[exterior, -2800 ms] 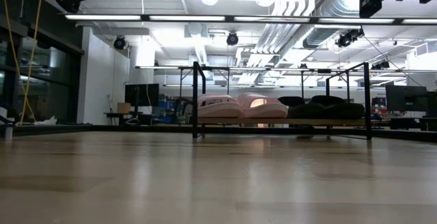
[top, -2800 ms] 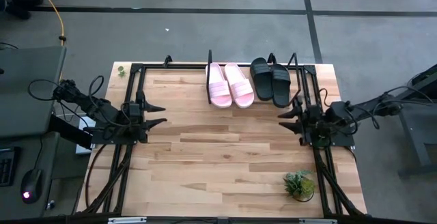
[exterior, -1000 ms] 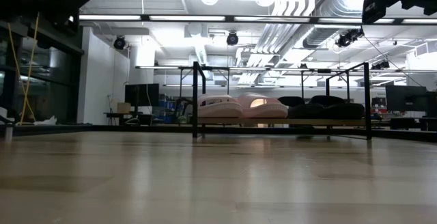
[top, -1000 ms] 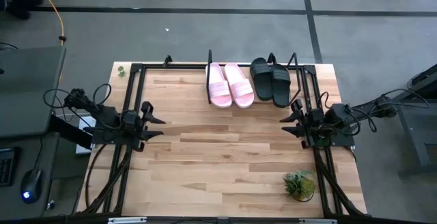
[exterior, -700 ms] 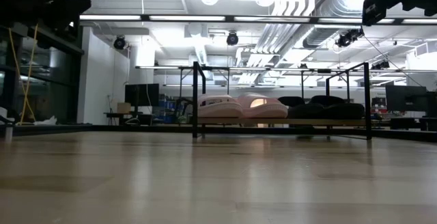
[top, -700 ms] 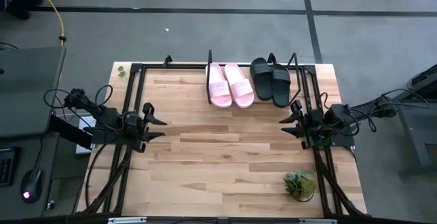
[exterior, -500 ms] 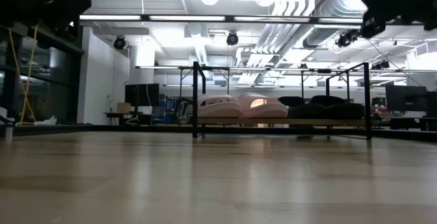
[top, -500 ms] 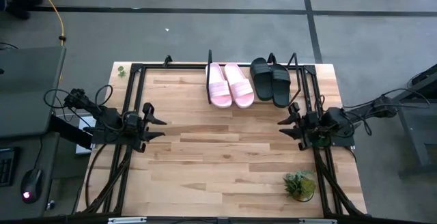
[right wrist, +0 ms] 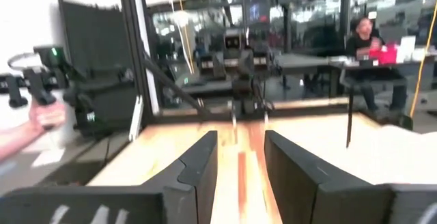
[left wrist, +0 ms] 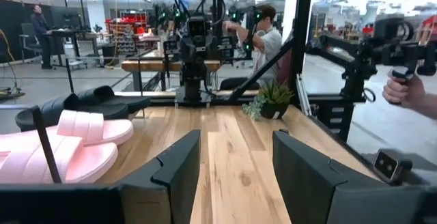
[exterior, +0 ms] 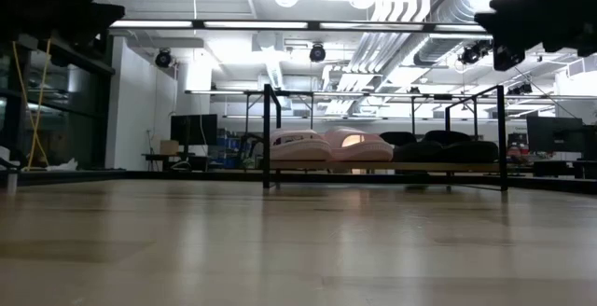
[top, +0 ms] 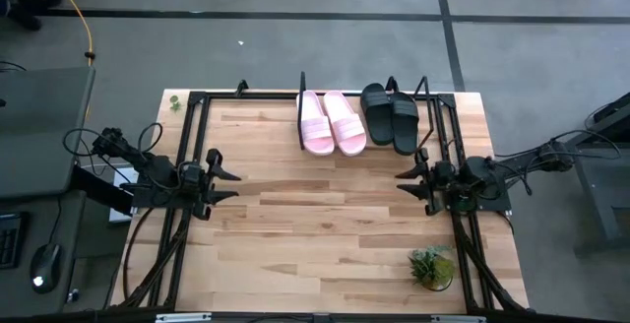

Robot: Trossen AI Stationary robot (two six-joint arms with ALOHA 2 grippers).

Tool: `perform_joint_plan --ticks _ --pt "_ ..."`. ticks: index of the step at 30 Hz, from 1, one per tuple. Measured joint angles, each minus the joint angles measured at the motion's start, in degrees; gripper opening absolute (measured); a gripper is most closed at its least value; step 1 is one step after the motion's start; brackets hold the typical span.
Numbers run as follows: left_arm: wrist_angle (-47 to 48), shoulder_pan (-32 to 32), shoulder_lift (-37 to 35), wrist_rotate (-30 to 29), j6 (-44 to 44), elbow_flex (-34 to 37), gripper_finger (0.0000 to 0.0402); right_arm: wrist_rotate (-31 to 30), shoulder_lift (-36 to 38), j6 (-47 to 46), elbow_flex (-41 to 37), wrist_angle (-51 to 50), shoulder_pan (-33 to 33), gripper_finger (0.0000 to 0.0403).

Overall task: Pick and place slides into the shelf
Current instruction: Return to Home Position

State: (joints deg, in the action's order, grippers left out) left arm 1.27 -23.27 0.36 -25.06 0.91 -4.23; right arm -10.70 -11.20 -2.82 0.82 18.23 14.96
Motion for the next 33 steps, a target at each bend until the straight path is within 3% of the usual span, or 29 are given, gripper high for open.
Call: perform_joint_plan --ticks 5,12,22,33 --pt "3.60 0.00 0.00 -0.02 -0.09 0.00 0.0168 -0.17 -0.02 -1.26 0.00 -4.42 0.00 0.0113" --pt "7.75 0.00 0.00 -0.02 -0.09 -0.04 0.0168 4.09 -0.02 -1.74 0.05 -8.46 0.00 0.0113" --pt "8.03 0.00 0.15 2.14 -0.81 -0.19 0.0168 5.18 -0.05 -7.40 0.08 -17.50 0.02 0.0113" --pt "8.97 0.00 1.84 7.41 -1.31 -0.31 0.0168 7.25 -0.07 -8.94 0.09 -17.78 0.04 0.0113"
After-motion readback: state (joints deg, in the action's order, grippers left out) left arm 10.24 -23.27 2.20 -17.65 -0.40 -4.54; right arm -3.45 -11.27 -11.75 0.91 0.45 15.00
